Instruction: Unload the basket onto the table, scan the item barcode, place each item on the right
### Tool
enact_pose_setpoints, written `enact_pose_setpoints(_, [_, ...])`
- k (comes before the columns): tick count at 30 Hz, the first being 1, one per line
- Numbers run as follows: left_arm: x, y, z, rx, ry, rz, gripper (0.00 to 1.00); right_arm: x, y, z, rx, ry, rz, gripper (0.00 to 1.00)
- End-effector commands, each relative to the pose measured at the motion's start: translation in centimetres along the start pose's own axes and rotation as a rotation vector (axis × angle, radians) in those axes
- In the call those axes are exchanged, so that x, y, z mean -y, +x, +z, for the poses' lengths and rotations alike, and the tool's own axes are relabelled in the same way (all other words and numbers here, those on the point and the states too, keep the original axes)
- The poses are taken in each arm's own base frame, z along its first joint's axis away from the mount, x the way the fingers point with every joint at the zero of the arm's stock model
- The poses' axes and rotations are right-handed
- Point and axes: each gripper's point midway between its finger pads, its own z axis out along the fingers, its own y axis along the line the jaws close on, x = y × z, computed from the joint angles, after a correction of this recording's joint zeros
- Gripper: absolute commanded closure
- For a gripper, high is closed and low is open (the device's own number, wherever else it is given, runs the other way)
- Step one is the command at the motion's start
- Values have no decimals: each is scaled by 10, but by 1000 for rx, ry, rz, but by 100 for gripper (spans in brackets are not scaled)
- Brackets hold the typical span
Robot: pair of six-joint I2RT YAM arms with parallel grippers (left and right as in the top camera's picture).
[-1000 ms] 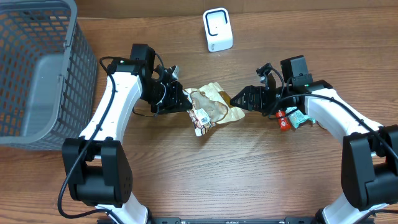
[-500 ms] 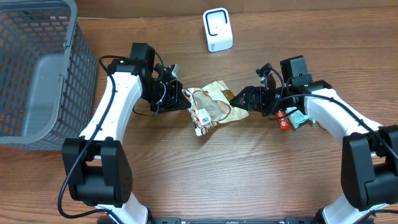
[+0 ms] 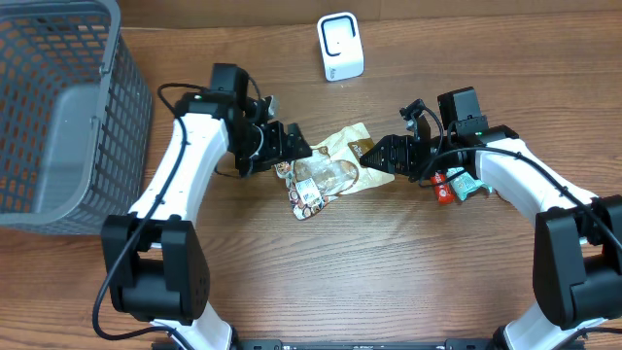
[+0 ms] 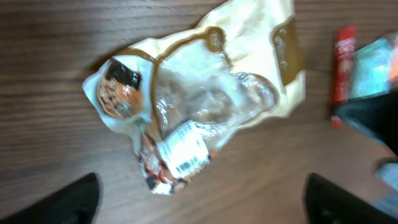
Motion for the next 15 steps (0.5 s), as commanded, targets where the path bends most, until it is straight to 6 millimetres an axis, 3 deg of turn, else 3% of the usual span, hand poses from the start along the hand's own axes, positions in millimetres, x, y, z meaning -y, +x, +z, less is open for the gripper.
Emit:
enact_pose_setpoints(1, [-14,1,12,10,-118,5,0,-3,1,2,-6,-13,-5,6])
enact_pose_setpoints(15, [-39,2,54,42,-165,-112,0,1,1,2,-4,10,-1,6])
